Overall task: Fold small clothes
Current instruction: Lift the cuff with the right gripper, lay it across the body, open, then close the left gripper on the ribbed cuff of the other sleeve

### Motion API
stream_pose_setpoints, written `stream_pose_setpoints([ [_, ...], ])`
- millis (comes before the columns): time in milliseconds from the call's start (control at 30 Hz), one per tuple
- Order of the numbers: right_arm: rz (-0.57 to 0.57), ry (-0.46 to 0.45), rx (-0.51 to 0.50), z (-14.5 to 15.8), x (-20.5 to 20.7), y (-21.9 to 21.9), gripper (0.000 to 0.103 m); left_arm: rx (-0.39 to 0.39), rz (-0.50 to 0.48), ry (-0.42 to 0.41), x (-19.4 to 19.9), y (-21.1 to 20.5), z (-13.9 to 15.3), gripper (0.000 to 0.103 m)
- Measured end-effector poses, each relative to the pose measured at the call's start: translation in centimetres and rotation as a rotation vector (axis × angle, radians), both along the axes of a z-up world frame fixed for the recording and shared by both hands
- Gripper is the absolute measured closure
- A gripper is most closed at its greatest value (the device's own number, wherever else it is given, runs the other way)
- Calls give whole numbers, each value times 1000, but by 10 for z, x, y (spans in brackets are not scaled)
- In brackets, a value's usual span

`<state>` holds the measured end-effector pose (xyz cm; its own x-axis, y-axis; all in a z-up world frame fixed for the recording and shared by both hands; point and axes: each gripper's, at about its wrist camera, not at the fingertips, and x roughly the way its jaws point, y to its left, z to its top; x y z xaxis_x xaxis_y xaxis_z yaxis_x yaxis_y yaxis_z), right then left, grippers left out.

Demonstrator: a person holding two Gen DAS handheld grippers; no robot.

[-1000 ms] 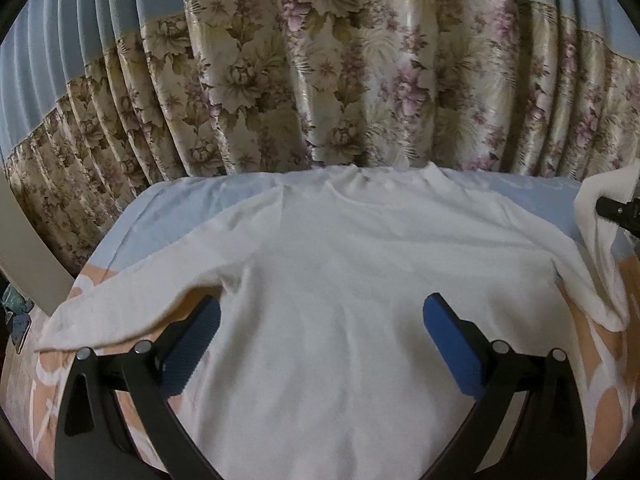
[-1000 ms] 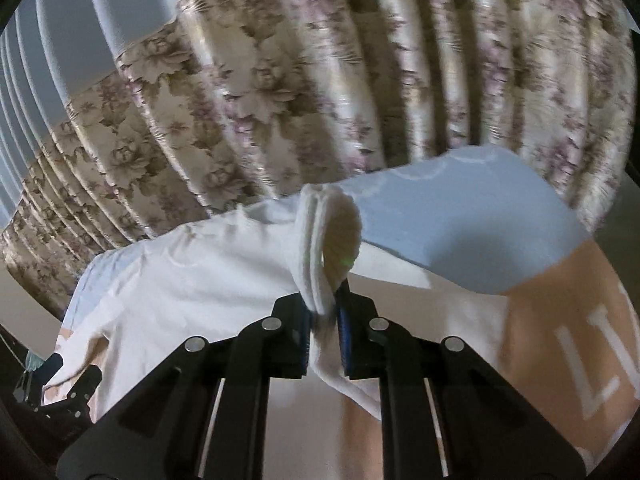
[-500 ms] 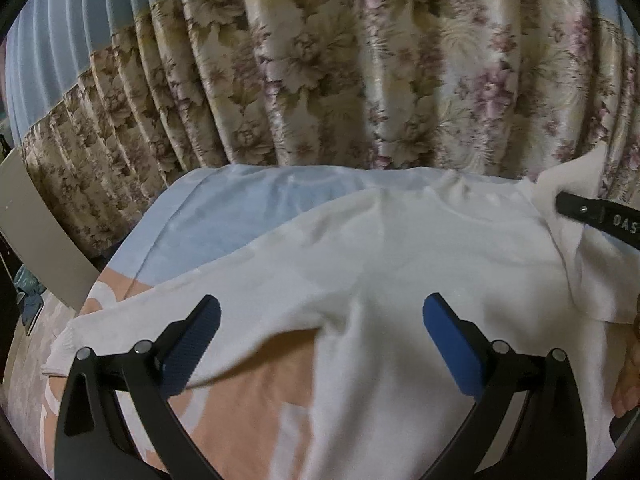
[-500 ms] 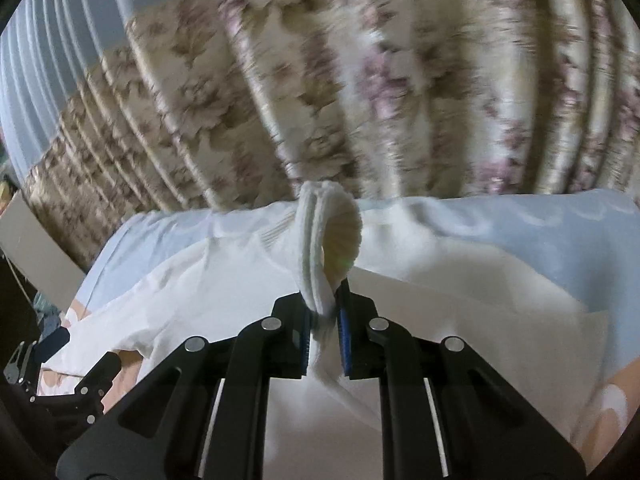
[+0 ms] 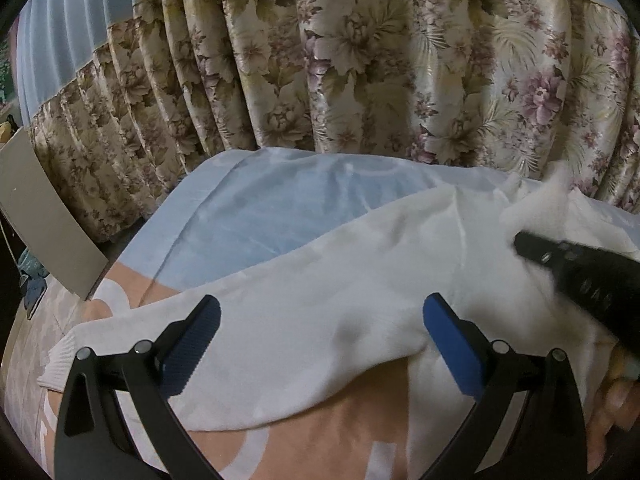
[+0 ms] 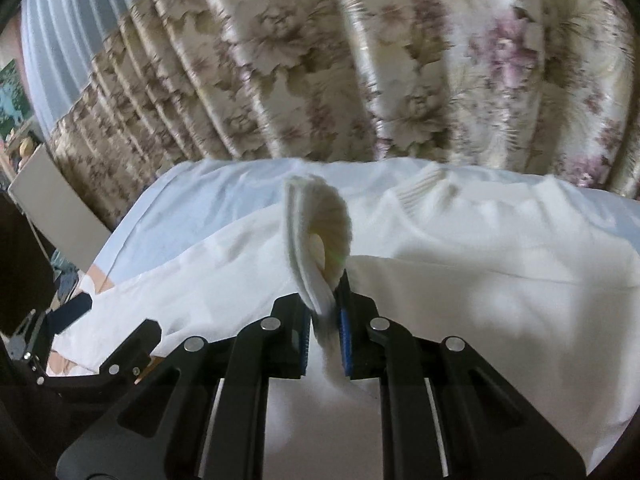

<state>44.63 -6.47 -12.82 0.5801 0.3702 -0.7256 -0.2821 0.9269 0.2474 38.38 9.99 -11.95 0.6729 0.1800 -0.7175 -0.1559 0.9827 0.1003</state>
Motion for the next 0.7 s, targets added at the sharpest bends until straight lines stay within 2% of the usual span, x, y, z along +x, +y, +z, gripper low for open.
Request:
stream_pose_setpoints([
  [33, 11, 7, -3, -2, 1, 4, 81, 2, 2, -1, -1, 0, 0, 2],
  [67, 22, 12, -3, -4, 0, 7, 62, 4, 3, -3, -1, 1, 1, 2],
  [100, 22, 12, 0, -3, -3, 7, 48, 3, 0, -4, -2, 0, 2, 2],
  [267, -37, -45, 41, 17, -22, -23, 45, -8, -16, -18, -2, -6, 6, 2],
  [467, -122, -96, 45, 43, -43, -71, 41, -79, -40, -23, 9, -15, 9, 2],
  [600, -161, -113, 38, 51, -55, -101, 39, -74, -68, -1, 31, -32, 3, 2],
  [700, -204, -113, 14, 50, -60, -129, 38, -97, -100, 22, 46, -46, -4, 2],
])
